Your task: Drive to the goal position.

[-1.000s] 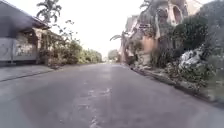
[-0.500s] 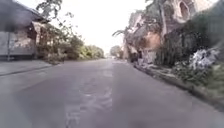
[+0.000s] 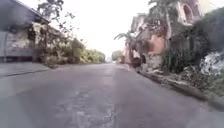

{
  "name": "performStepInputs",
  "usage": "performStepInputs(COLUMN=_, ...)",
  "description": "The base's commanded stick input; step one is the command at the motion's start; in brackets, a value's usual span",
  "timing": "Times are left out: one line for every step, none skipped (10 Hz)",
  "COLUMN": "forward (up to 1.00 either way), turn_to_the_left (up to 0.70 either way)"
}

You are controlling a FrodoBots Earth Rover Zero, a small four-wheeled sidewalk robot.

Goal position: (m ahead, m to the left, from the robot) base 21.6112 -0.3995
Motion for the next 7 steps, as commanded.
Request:
performStepInputs(forward=1.0, turn_to_the_left=0.0)
performStepInputs(forward=1.0, turn_to_the_left=-0.03)
performStepInputs(forward=1.0, turn_to_the_left=-0.25)
performStepInputs(forward=1.0, turn_to_the_left=-0.4)
performStepInputs(forward=1.0, turn_to_the_left=-0.4)
performStepInputs(forward=1.0, turn_to_the_left=-0.4)
performStepInputs(forward=1.0, turn_to_the_left=-0.12)
